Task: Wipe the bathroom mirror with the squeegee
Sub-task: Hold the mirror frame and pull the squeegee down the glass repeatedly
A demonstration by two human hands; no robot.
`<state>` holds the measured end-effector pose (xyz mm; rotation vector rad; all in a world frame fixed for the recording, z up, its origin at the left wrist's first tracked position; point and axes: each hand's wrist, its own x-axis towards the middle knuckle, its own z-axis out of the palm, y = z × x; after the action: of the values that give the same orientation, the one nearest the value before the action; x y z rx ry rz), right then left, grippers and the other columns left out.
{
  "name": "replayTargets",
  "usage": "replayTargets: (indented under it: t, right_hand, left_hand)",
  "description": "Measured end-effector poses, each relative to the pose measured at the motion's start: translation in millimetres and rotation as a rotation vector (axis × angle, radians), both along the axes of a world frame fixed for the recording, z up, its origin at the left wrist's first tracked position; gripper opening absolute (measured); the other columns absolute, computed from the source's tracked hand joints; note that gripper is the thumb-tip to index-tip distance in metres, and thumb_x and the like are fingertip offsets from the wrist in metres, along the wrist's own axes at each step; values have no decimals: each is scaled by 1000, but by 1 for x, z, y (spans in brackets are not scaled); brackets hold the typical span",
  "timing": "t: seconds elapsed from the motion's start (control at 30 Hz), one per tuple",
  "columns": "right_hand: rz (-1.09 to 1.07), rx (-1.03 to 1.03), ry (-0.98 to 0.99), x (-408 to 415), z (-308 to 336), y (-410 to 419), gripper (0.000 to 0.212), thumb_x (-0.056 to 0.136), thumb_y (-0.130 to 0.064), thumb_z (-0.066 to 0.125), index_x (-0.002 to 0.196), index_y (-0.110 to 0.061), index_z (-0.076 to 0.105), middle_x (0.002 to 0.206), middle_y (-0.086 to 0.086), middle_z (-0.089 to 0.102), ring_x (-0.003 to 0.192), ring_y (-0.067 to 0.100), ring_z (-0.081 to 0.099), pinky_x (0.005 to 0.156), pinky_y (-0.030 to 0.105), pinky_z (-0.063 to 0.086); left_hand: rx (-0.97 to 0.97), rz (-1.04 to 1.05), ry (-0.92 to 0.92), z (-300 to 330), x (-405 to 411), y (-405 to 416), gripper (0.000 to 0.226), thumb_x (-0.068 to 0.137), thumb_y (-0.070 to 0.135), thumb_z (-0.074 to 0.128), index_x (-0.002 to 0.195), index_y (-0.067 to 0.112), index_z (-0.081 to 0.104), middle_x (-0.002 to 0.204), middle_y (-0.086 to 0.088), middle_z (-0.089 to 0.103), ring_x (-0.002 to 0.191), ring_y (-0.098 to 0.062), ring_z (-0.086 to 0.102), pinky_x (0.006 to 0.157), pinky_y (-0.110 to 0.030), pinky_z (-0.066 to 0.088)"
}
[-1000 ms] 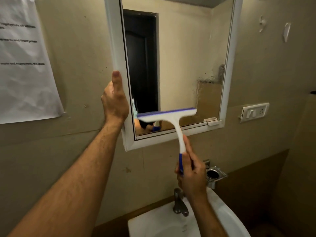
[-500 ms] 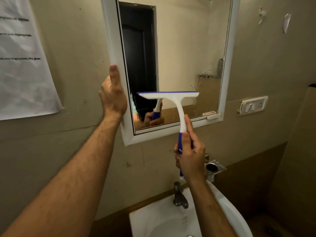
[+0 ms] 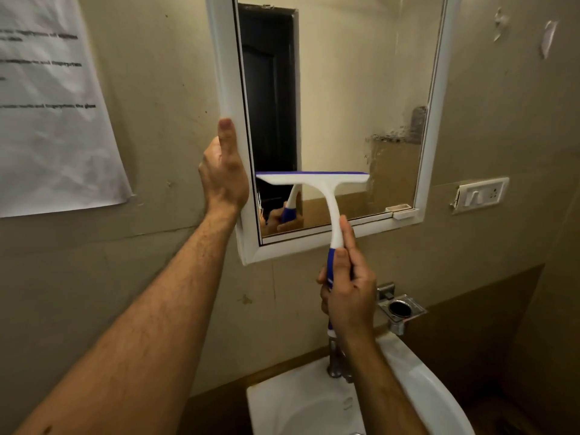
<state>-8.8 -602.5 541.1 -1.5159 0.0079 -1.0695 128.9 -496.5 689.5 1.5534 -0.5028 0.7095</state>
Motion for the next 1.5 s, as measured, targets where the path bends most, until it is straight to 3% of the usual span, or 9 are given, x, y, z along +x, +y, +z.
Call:
replayTargets:
  t: [0.17, 0.23, 0.33, 0.57, 0.77, 1.0, 1.17, 1.33, 1.5]
  right_hand:
    - [-11, 30, -5, 2, -33, 4, 38, 93, -44, 43, 126, -63, 46, 75, -4, 60, 53, 4, 47, 44, 18, 42]
    - [-34, 22, 15, -2, -53, 4, 35, 91, -57, 46, 126, -64, 46, 66, -1, 58, 53, 9, 47, 46, 22, 43]
    - [-62, 11, 43, -4, -61, 2, 54, 77, -80, 44, 128, -62, 45, 70, 0, 61, 56, 12, 48, 49, 27, 47]
    - [-35, -15, -4, 6, -19, -6, 41, 88, -56, 48, 129, -60, 43, 85, -9, 62, 57, 5, 49, 48, 18, 43]
    - [-47, -43, -9, 1, -47, -11, 37, 99, -36, 43, 130, -56, 47, 65, 0, 59, 55, 10, 48, 47, 23, 45]
    - [-31, -51, 7, -3, -43, -15, 40, 92, -42, 47, 130, -54, 47, 67, 0, 58, 56, 10, 47, 50, 20, 44]
    - [-5, -71, -7, 2, -9, -15, 37, 95, -46, 42, 126, -67, 43, 107, 4, 57, 60, 8, 52, 50, 17, 44]
    - [5, -36, 4, -1, -36, -13, 37, 97, -40, 44, 125, -64, 46, 68, -5, 59, 56, 10, 46, 49, 21, 43]
    - [-16, -35, 51, -11, -61, -13, 45, 83, -70, 48, 128, -61, 48, 68, 1, 59, 55, 8, 47, 50, 22, 44]
  left_hand:
    - [7, 9, -8, -3, 3, -1, 49, 101, 53, 23, 62, 24, 32, 58, 7, 31, 48, -5, 28, 39, -9, 24]
    - [-3, 6, -11, -2, 1, -2, 48, 101, 52, 24, 62, 23, 31, 59, 6, 32, 49, -5, 29, 40, -9, 25]
    - [-18, 5, -12, -2, 1, -2, 49, 101, 51, 25, 62, 23, 29, 60, 5, 32, 51, -5, 30, 40, -9, 27]
    - [-5, 3, -10, -4, 8, -1, 51, 100, 54, 24, 61, 22, 31, 56, 6, 31, 46, -5, 27, 39, -12, 23]
    - [-4, 7, -21, -4, 6, -2, 50, 101, 53, 24, 61, 22, 29, 56, 6, 30, 47, -5, 27, 38, -10, 22]
    - [-9, 21, -5, -4, 6, -2, 51, 100, 55, 24, 61, 22, 29, 58, 6, 32, 49, -6, 29, 41, -13, 25]
    - [0, 27, -18, -2, 1, -4, 50, 102, 50, 24, 60, 23, 28, 56, 7, 28, 42, -2, 26, 38, -9, 22]
    - [-6, 22, -16, -3, 1, -2, 51, 101, 51, 23, 63, 20, 32, 58, 5, 31, 48, -6, 29, 38, -10, 22]
    - [-9, 12, -5, -3, 1, -2, 54, 100, 56, 22, 73, 14, 42, 61, 2, 35, 54, -10, 34, 44, -15, 29]
